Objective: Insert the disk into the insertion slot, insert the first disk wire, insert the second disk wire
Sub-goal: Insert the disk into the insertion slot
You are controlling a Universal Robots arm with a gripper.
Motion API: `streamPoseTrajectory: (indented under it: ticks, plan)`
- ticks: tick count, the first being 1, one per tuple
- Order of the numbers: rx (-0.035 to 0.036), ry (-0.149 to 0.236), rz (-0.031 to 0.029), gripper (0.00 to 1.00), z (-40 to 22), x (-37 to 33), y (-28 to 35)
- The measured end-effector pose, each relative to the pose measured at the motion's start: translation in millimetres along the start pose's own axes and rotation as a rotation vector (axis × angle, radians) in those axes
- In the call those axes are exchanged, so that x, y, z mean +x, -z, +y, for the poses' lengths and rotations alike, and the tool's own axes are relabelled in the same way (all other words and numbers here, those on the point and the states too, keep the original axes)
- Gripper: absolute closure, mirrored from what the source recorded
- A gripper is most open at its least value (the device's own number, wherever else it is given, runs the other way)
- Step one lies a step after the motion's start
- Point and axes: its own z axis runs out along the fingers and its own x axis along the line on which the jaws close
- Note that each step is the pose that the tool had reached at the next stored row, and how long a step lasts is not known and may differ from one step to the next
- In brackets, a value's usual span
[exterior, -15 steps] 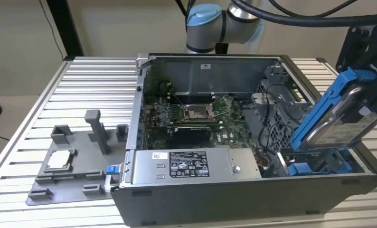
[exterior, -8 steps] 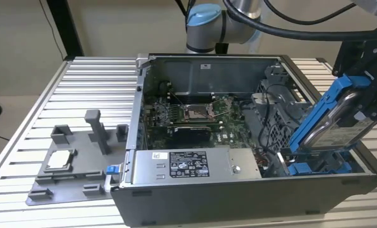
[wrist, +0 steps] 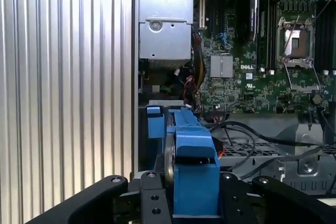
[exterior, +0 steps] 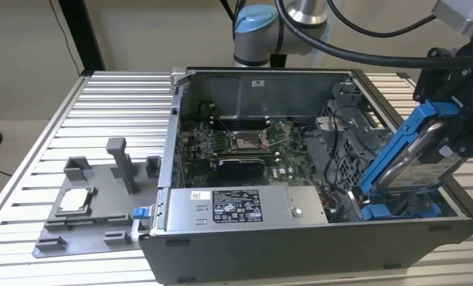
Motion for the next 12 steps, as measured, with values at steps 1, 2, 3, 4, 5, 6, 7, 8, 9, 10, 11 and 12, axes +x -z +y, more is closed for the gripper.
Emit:
streamPoseTrajectory:
  ticks: [1,2,3,4,5,6,7,8,9,10,11,12]
  plan:
    - [0.0,0.0,-0.0003,1.0,-0.4,0.1,-1.6]
    - [0.0001,0.0,-0.0014,1.0,-0.6,0.3,-3.1]
    - [0.0,0.0,-0.0027,1.0,-0.9,0.4,-4.4]
    - [0.0,0.0,-0.0042,1.0,-1.2,0.5,-5.4]
    - [0.0,0.0,-0.0051,1.0,-1.4,0.5,-6.1]
    - [0.0,0.0,-0.0061,1.0,-1.5,0.6,-7.1]
    - [0.0,0.0,-0.007,1.0,-1.7,0.7,-8.2]
    - [0.0,0.0,-0.0078,1.0,-1.8,0.9,-9.3]
    - [0.0,0.0,-0.0081,1.0,-1.8,0.9,-10.5]
    - [0.0,0.0,-0.0084,1.0,-1.9,1.1,-11.7]
    - [0.0,0.0,-0.0089,1.0,-1.9,1.2,-12.9]
    - [0.0,0.0,-0.0093,1.0,-2.0,1.3,-14.0]
